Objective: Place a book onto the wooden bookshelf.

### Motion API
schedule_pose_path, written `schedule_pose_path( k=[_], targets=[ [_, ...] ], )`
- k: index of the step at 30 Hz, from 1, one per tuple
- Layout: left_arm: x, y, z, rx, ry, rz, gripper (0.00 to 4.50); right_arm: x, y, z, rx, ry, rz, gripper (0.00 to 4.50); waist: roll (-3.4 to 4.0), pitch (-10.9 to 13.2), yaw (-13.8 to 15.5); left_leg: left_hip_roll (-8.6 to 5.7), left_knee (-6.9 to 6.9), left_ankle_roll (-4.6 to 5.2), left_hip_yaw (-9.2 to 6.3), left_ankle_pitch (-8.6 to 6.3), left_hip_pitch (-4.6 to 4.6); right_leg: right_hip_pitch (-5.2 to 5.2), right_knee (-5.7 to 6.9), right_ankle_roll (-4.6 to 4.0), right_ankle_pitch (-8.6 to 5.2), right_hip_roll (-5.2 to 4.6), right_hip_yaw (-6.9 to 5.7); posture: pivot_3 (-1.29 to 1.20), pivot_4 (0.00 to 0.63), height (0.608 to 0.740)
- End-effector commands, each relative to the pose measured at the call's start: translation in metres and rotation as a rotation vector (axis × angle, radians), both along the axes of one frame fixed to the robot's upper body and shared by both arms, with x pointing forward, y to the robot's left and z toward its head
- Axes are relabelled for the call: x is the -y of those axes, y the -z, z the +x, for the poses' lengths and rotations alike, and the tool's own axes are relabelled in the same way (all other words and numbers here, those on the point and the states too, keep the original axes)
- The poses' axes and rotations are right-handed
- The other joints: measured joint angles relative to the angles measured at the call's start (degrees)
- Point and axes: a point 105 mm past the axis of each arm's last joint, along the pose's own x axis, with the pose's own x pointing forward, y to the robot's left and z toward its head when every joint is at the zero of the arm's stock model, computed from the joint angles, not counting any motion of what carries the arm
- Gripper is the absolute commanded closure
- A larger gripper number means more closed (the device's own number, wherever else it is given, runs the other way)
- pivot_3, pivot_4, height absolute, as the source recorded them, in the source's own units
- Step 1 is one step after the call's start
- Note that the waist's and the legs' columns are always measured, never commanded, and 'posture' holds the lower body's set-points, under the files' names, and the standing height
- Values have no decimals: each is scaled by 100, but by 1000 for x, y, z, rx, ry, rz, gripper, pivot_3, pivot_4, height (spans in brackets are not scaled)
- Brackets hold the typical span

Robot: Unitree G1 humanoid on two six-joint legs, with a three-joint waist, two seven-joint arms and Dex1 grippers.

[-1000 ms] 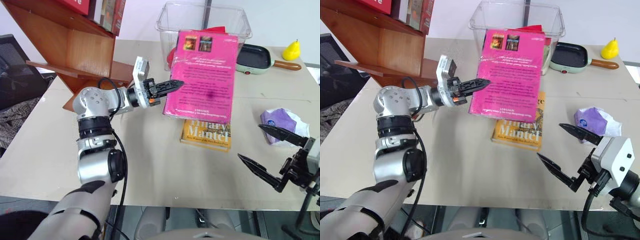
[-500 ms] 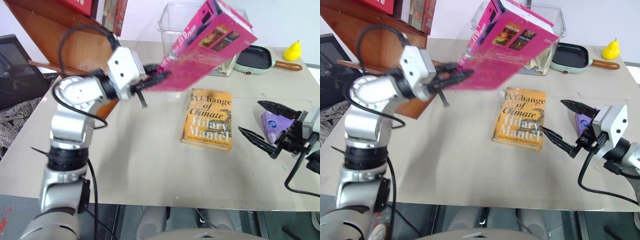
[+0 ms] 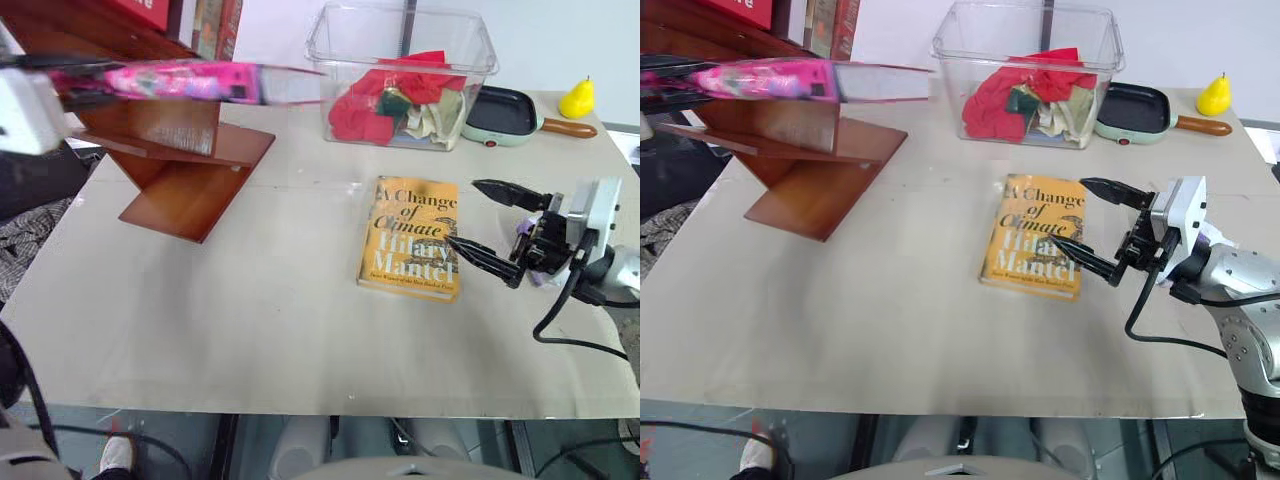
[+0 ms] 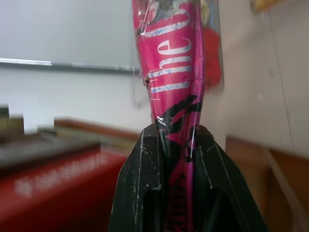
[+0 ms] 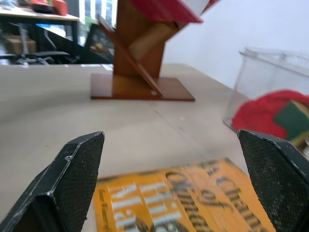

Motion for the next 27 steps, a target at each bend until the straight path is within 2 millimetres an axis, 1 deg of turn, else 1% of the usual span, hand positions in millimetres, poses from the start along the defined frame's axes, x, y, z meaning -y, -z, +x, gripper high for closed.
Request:
schedule_pose_path(
  k=[1, 4, 6, 9, 14, 16, 17, 19, 21, 23, 27],
  targets=[
    [-29, -15, -15, 51, -79, 45, 4409, -5, -16, -9, 58, -46, 30, 0, -1, 1, -1, -1, 1, 0, 1, 0, -1, 0, 2, 0, 0, 0, -1, 0, 150, 740],
    [-50, -7, -10, 9, -164, 46, 4409, -2, -14, -11, 61, -30, 21, 0, -3, 0, 15, -2, 2, 0, 3, 0, -2, 1, 4, 1, -1, -1, -5, 0, 150, 740],
    [-56, -2, -4, -11, -196, 43, 4409, -3, -14, -11, 62, -25, 21, 0, -4, -1, 5, -6, 7, 1, 2, 0, -4, 1, 7, 1, -1, 1, -10, 0, 150, 740],
    [-67, 8, 13, -33, -302, 49, 4409, 0, -11, -11, 62, -17, 7, 0, -10, -2, 2, -7, 10, 1, 1, 0, -4, 1, 12, 2, -1, 3, -11, 0, 150, 740],
    [-85, 25, 31, -54, -454, 88, 4409, -2, -6, -12, 59, 1, 5, 0, -16, -3, -53, -3, 10, 1, 2, 0, 4, 2, 22, 3, -1, 3, -6, 0, 150, 740],
    [-88, 23, 34, -34, -478, 64, 3391, -3, -5, -14, 58, 2, 6, 0, -13, -3, -76, -1, 5, 1, 9, 0, 21, 5, 34, 3, -1, 8, 3, 0, 150, 740],
    [-89, 21, 35, -17, -485, 42, 3142, -4, -4, -14, 55, 3, 5, 0, -11, -2, -95, 0, 3, 1, 10, 0, 25, 5, 42, 3, -2, 10, 4, 0, 150, 740],
    [-91, 20, 34, -9, -487, 0, 2220, -3, -3, -15, 48, 6, -1, 0, -22, 0, -115, 5, 3, 1, 6, 0, 24, 4, 43, 6, -3, 23, 1, 0, 150, 740],
    [-91, 20, 30, -20, -468, -42, 1598, -1, -2, -15, 44, 8, -8, 0, -25, 0, -121, 21, 4, 0, 4, 0, 18, 3, 38, 2, -1, 24, -3, 0, 150, 740],
    [-90, 19, 24, -33, -432, -113, 660, 0, -1, -14, 43, 7, -10, 0, -24, 0, -124, 17, 5, 0, 10, 0, 11, 0, 30, 1, -1, 16, -1, 0, 150, 740],
    [-79, 13, 14, -70, -293, -263, 660, -4, -2, -10, 42, -19, -17, 0, -25, 1, -130, 14, 5, 0, 10, 0, 3, -4, 18, 2, -1, 5, -1, 0, 150, 740]
  ],
)
